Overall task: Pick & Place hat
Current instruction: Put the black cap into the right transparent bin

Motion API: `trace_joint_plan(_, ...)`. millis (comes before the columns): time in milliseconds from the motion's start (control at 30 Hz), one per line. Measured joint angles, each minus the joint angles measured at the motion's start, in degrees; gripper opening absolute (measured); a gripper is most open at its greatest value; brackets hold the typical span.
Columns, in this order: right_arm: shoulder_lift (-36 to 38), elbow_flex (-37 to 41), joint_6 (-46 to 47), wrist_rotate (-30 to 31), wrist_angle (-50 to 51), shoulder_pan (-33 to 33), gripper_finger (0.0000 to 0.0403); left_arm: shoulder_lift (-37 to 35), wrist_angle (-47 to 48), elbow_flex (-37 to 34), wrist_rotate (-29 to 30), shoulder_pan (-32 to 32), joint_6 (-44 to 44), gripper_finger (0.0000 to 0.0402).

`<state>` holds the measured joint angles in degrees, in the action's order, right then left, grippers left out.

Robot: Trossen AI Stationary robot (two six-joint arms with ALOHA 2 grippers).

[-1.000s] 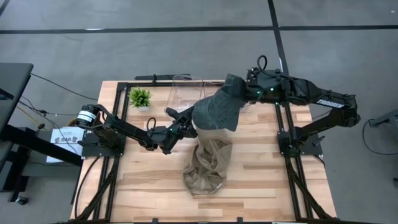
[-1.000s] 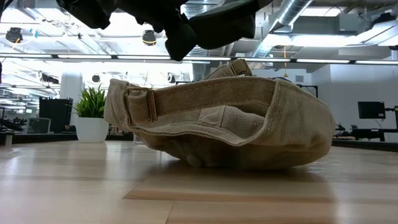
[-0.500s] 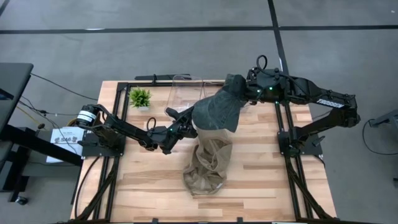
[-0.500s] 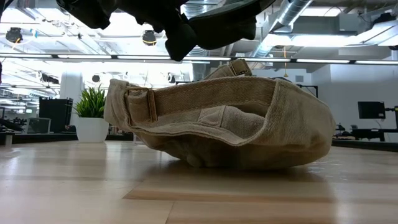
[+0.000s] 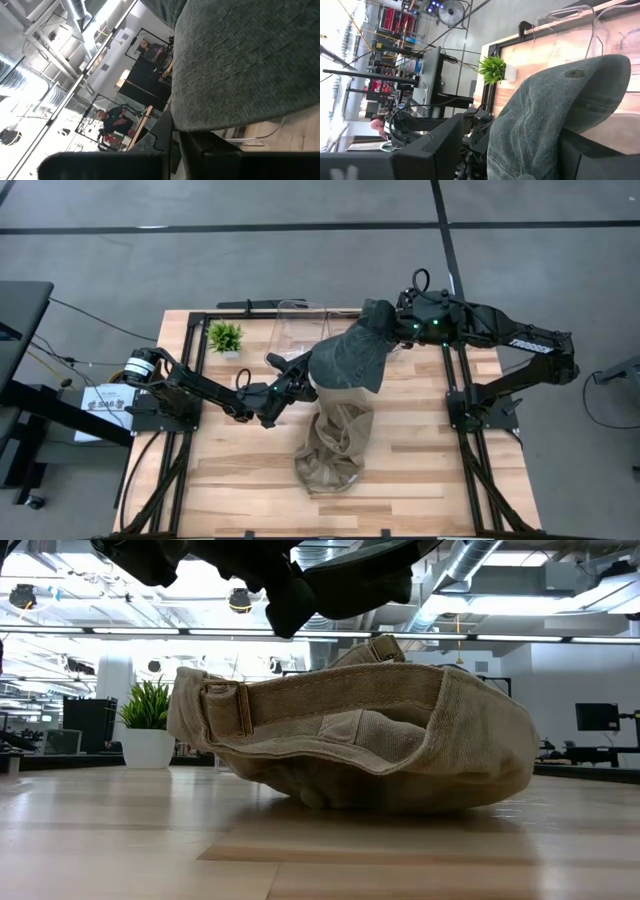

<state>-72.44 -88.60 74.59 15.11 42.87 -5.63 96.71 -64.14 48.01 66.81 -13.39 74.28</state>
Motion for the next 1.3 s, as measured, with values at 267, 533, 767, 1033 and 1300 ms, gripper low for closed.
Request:
trace_joint_plan(267, 0.0, 0.0, 0.0, 0.0, 0.0, 0.0, 0.0215, 0.0, -0.1, 0.0, -0.8, 0.3, -0.1, 0.0017)
trace_joint_plan(533, 0.0, 0.0, 1.6, -0.2, 0.0, 0.0, 0.0215, 0.0, -0.1, 0.0, -0.9, 0.3, -0.2, 0.0017)
trace_joint_plan(767, 0.0, 0.0, 1.9, -0.1, 0.0, -0.8, 0.0216, 0.0, -0.2, 0.0, -0.9, 0.3, -0.2, 0.0017)
trace_joint_plan(1033, 0.0, 0.0, 1.9, -0.1, 0.0, -3.1, 0.021, 0.0, -0.2, 0.0, -0.9, 0.3, 0.0, 0.0017)
trace_joint_plan(1300, 0.0, 0.0, 1.9, 0.0, 0.0, -3.9, 0.0177, 0.0, -0.2, 0.0, -0.9, 0.3, 0.0, 0.0017)
